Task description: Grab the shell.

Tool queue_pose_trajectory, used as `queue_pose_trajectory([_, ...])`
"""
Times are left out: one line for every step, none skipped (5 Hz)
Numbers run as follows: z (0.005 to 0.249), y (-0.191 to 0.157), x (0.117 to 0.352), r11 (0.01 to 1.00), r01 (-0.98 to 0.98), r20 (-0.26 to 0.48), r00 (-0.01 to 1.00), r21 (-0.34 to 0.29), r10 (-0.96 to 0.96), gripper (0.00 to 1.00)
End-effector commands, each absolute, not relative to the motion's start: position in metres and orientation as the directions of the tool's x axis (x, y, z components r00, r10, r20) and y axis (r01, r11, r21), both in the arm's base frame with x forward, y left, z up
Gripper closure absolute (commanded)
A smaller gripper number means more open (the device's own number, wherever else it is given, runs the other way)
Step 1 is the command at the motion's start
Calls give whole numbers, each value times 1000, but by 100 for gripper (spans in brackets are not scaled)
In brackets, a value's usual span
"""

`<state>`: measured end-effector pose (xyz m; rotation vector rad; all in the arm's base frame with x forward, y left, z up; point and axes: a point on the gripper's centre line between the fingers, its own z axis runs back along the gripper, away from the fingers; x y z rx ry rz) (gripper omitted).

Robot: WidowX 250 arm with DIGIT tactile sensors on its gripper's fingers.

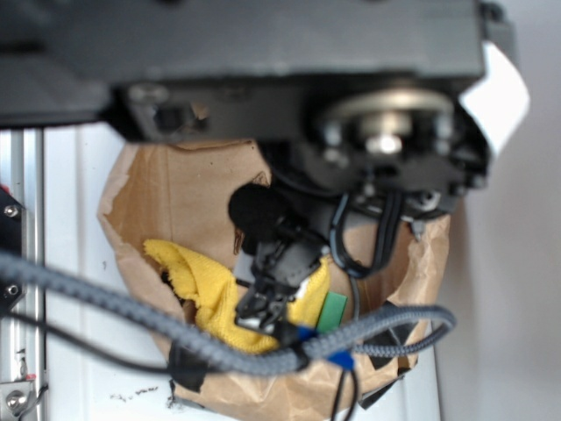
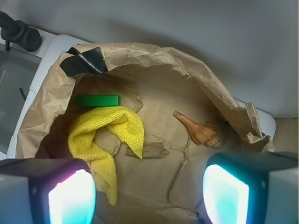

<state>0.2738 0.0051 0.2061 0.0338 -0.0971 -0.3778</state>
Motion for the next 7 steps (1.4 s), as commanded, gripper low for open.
queue_pose_trajectory([135, -2, 294, 764, 625, 55, 767, 158, -639, 0])
queue_pose_trajectory([115, 1, 287, 715, 678, 56, 718, 171, -694, 0])
queue_pose_trajectory([106, 10, 286, 658, 738, 66, 657, 148, -751, 0])
queue_pose_trajectory([95, 32, 296, 649, 756, 66, 646, 84, -760, 0])
queue_pose_trajectory([93, 51, 300, 650, 759, 78, 647, 35, -759, 0])
queue_pose_trajectory([97, 69, 300, 669, 742, 83, 665, 43, -743, 0])
queue_pose_trajectory([95, 80, 304, 665, 743, 92, 659, 74, -746, 0])
